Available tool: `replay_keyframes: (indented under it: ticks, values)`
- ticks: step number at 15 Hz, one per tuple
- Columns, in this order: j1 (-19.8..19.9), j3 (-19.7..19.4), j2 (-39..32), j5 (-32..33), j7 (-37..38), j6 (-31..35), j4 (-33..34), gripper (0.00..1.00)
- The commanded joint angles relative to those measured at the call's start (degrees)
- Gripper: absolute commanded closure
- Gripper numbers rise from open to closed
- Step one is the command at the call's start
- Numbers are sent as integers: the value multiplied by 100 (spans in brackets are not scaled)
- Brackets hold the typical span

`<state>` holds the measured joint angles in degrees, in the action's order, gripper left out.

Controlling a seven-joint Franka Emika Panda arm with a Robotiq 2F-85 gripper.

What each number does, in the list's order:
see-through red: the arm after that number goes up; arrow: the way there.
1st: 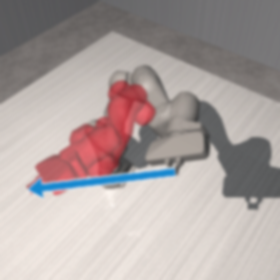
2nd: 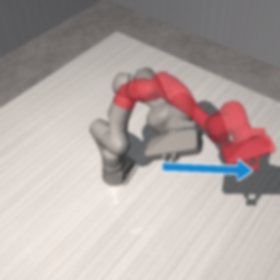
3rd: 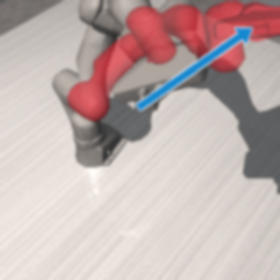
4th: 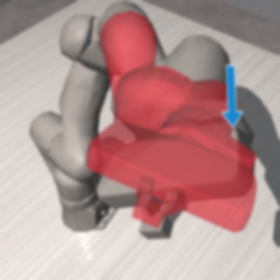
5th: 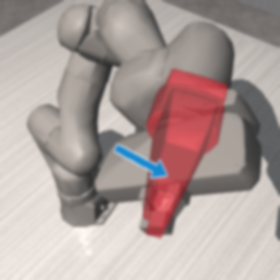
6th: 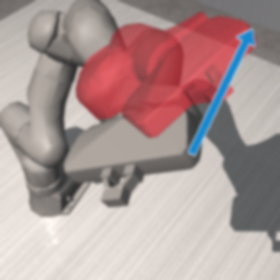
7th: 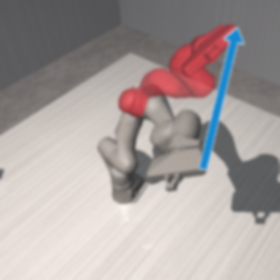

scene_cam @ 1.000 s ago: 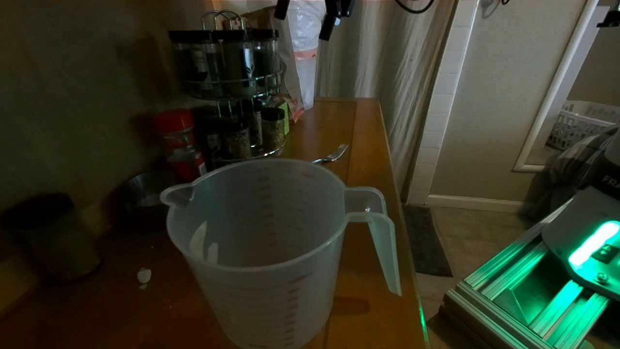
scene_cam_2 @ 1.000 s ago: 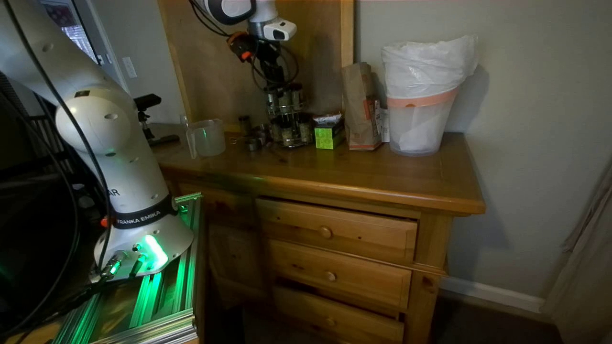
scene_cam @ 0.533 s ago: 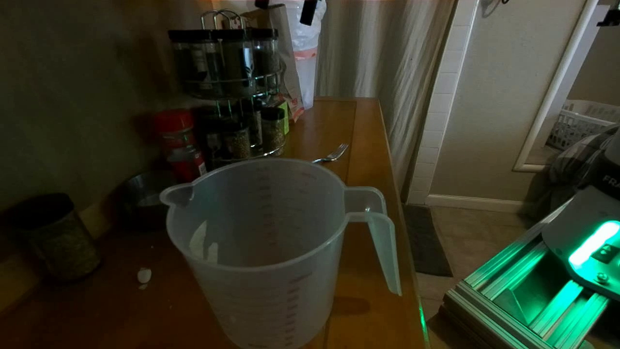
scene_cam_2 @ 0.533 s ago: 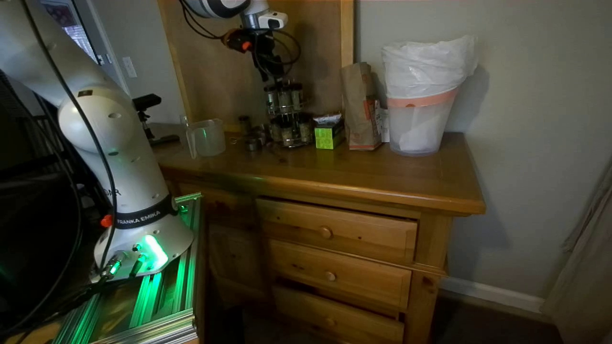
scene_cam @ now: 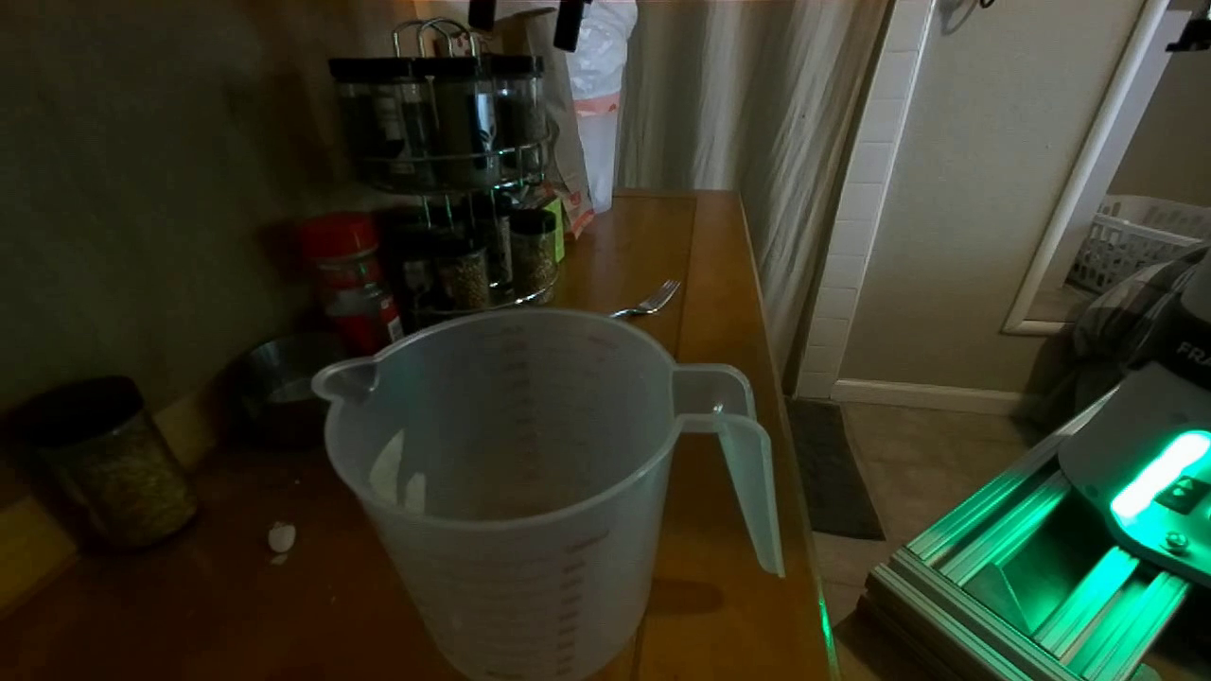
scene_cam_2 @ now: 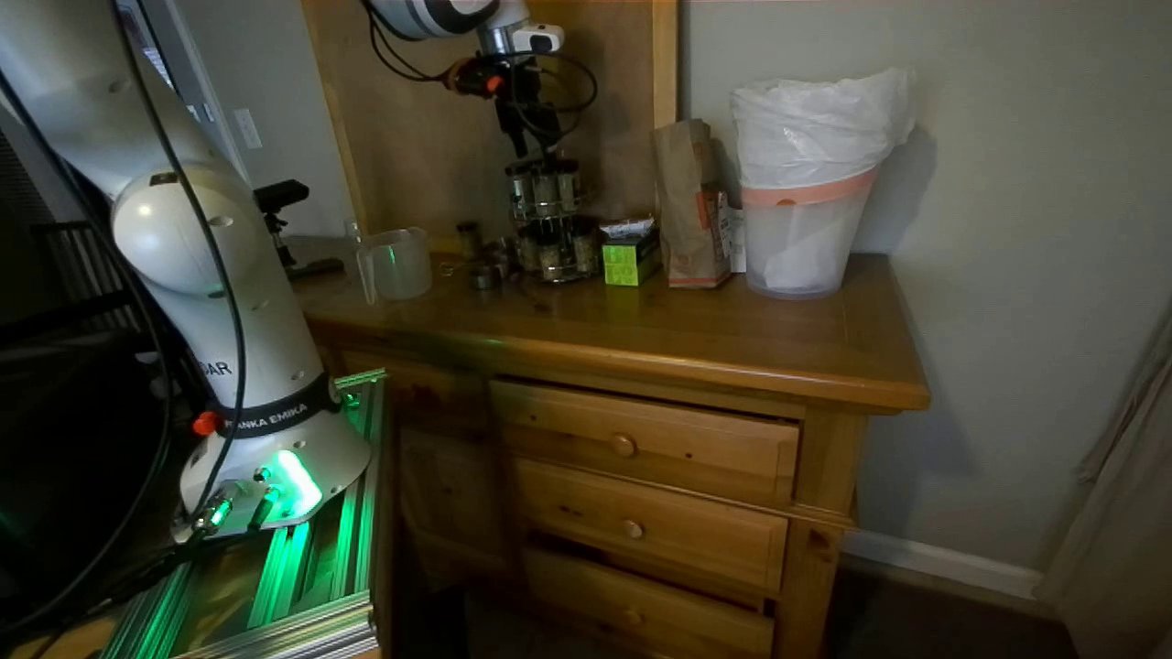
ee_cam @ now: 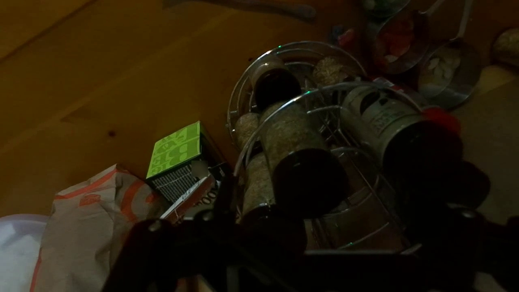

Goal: Remove one container from the seasoning rack and put it on the table

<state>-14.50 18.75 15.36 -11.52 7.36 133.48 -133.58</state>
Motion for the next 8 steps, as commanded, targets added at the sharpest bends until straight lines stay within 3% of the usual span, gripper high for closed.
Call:
replay_keyframes:
  ticks: [1, 5, 8]
  values:
    - [32, 44, -479, 444, 347, 76, 401, 3]
    - [42, 20, -691, 716, 646, 33, 588, 30]
    - [45, 8, -750, 791, 984, -45, 657, 40]
